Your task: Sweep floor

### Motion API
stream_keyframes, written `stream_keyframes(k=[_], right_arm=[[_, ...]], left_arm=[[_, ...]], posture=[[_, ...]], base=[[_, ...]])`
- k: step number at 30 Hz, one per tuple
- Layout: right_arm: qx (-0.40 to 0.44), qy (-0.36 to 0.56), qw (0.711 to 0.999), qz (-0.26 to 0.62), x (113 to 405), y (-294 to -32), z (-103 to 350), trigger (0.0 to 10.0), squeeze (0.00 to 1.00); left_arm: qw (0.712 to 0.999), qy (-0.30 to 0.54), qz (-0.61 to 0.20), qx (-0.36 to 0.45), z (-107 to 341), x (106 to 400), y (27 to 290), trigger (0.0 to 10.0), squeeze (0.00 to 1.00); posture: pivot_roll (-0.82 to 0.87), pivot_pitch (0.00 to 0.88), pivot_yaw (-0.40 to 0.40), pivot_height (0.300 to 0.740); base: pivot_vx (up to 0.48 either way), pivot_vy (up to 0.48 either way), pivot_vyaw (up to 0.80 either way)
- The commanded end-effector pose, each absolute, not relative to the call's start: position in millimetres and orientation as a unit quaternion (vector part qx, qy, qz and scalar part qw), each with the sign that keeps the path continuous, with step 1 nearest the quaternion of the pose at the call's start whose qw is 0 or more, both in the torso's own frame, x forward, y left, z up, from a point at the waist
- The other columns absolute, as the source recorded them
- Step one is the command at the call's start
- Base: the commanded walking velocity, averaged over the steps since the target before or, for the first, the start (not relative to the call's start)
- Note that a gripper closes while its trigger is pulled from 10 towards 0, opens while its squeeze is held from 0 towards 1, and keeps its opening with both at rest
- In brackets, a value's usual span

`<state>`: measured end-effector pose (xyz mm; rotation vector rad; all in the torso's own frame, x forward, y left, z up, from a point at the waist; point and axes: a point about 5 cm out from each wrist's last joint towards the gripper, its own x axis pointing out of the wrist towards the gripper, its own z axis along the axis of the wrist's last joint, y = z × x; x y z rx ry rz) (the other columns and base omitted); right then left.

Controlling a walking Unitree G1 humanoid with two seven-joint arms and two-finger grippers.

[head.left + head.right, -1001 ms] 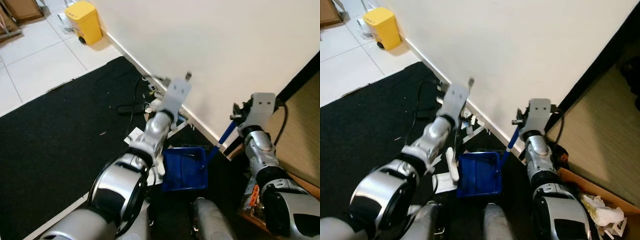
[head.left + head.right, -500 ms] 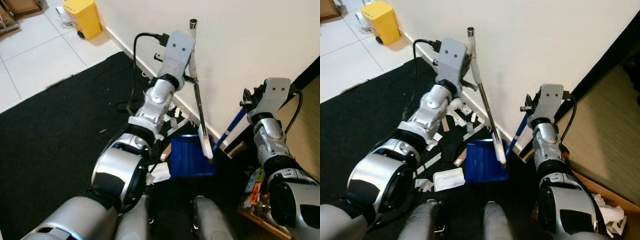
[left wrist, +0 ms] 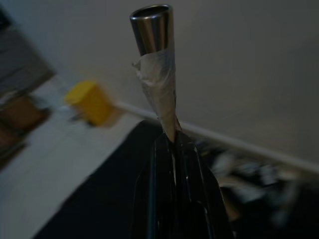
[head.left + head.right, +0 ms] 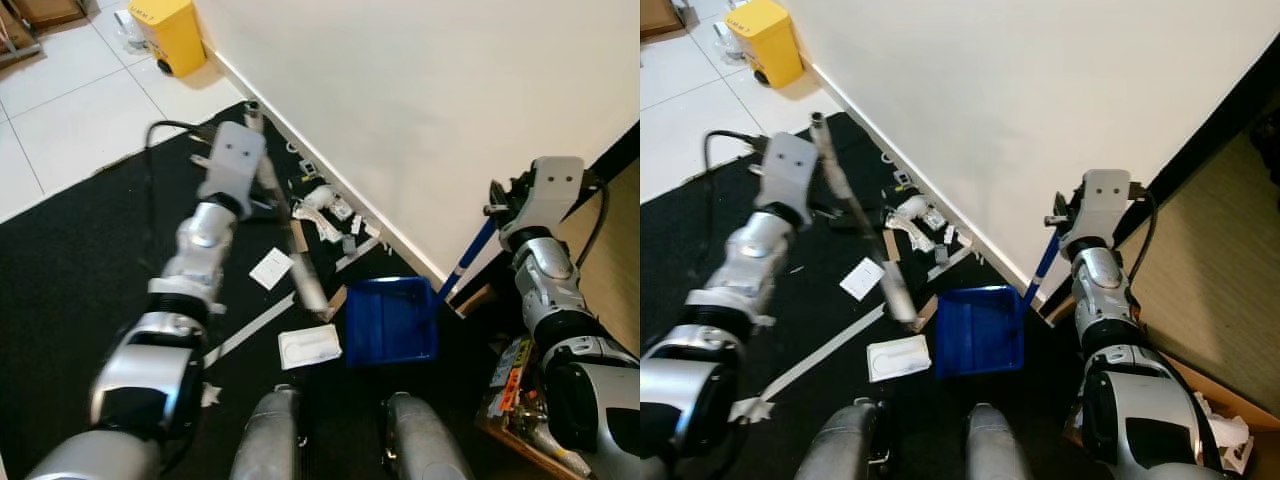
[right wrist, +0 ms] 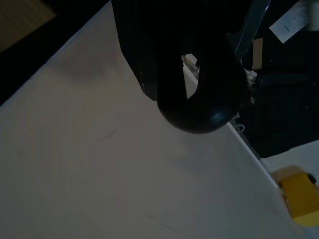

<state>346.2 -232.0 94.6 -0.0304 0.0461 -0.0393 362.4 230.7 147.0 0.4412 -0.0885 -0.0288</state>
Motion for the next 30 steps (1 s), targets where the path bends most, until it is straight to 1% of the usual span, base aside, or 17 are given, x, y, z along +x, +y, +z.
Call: stream_keyframes(k=[1, 4, 6, 7, 9, 13, 14, 18, 19, 20, 21, 22, 24, 26, 27, 28, 30], right_arm=[[-0.026, 0.019, 0.999, -0.036, 341, -244, 93, 10.0, 0.00], [-0.030, 0.021, 0.999, -0.038, 339, -246, 92, 10.0, 0.00], [-0.040, 0.020, 0.998, -0.054, 334, -257, 91, 10.0, 0.00], [-0.040, 0.020, 0.998, -0.054, 334, -257, 91, 10.0, 0.00], [-0.046, -0.001, 0.996, -0.082, 330, -274, 98, 10.0, 0.00], [-0.046, -0.019, 0.994, -0.100, 327, -289, 106, 10.0, 0.00], [-0.060, -0.007, 0.993, -0.100, 325, -296, 106, 10.0, 0.00], [-0.067, 0.010, 0.993, -0.097, 324, -297, 102, 10.0, 0.00], [-0.070, 0.028, 0.993, -0.093, 321, -296, 94, 10.0, 0.00], [-0.070, 0.028, 0.993, -0.093, 321, -296, 94, 10.0, 0.00], [-0.068, 0.056, 0.993, -0.083, 314, -290, 78, 10.0, 0.00], [-0.068, 0.056, 0.993, -0.083, 314, -290, 78, 10.0, 0.00], [-0.068, 0.066, 0.993, -0.076, 312, -285, 71, 10.0, 0.00], [-0.065, 0.078, 0.993, -0.054, 309, -269, 60, 10.0, 0.00], [-0.065, 0.078, 0.993, -0.054, 309, -269, 60, 10.0, 0.00], [-0.068, 0.083, 0.994, -0.030, 309, -252, 52, 10.0, 0.00], [-0.070, 0.083, 0.994, -0.022, 309, -248, 50, 10.0, 0.00]], left_arm=[[0.973, -0.044, 0.035, 0.224, 157, 357, 260, 10.0, 0.00], [0.972, -0.039, 0.046, 0.226, 158, 354, 268, 10.0, 0.00], [0.976, -0.023, 0.060, 0.208, 158, 345, 291, 10.0, 0.00], [0.976, -0.023, 0.060, 0.208, 158, 345, 291, 10.0, 0.00], [0.984, -0.014, 0.079, 0.160, 154, 334, 311, 10.0, 0.00], [0.986, 0.001, 0.114, 0.122, 144, 325, 321, 10.0, 0.00], [0.987, 0.033, 0.118, 0.105, 123, 321, 314, 10.0, 0.00], [0.989, 0.050, 0.094, 0.104, 110, 320, 300, 10.0, 0.00], [0.991, 0.056, 0.054, 0.106, 102, 322, 281, 10.0, 0.00], [0.991, 0.056, 0.054, 0.106, 102, 322, 281, 10.0, 0.00], [0.992, 0.059, -0.010, 0.113, 94, 326, 248, 10.0, 0.00], [0.992, 0.059, -0.010, 0.113, 94, 326, 248, 10.0, 0.00], [0.991, 0.057, -0.034, 0.118, 93, 329, 235, 10.0, 0.00], [0.987, 0.058, -0.077, 0.127, 93, 335, 214, 10.0, 0.00], [0.987, 0.058, -0.077, 0.127, 93, 335, 214, 10.0, 0.00], [0.980, 0.064, -0.124, 0.145, 91, 337, 200, 10.0, 0.00], [0.976, 0.067, -0.140, 0.152, 90, 337, 196, 10.0, 0.00]], posture=[[0.02, 0.034, -0.007, 0.740], [0.03, 0.026, -0.005, 0.740], [0.03, 0.003, 0.000, 0.740], [0.03, 0.003, 0.000, 0.740], [0.04, 0.000, 0.004, 0.740], [0.04, 0.000, 0.005, 0.740], [0.03, 0.000, 0.007, 0.740], [0.03, 0.000, 0.007, 0.740], [0.03, 0.000, 0.007, 0.740], [0.03, 0.000, 0.007, 0.740], [0.03, 0.000, -0.003, 0.740], [0.03, 0.000, -0.003, 0.740], [0.03, 0.000, -0.005, 0.740], [0.03, 0.016, 0.002, 0.740], [0.03, 0.016, 0.002, 0.740], [0.02, 0.028, 0.012, 0.740], [0.02, 0.028, 0.012, 0.740]], base=[[0.000, 0.000, 0.00], [0.000, 0.000, 0.00], [0.000, 0.000, 0.00], [0.000, 0.000, 0.00], [0.000, 0.000, 0.00], [0.000, 0.000, 0.00], [0.000, 0.000, 0.00], [0.000, 0.000, 0.00], [0.000, 0.000, 0.00], [0.000, 0.000, 0.00], [0.000, 0.000, 0.00], [0.000, 0.000, 0.00], [0.000, 0.000, 0.00], [0.000, 0.000, 0.00], [0.000, 0.000, 0.00], [0.000, 0.000, 0.00], [0.000, 0.000, 0.00]])
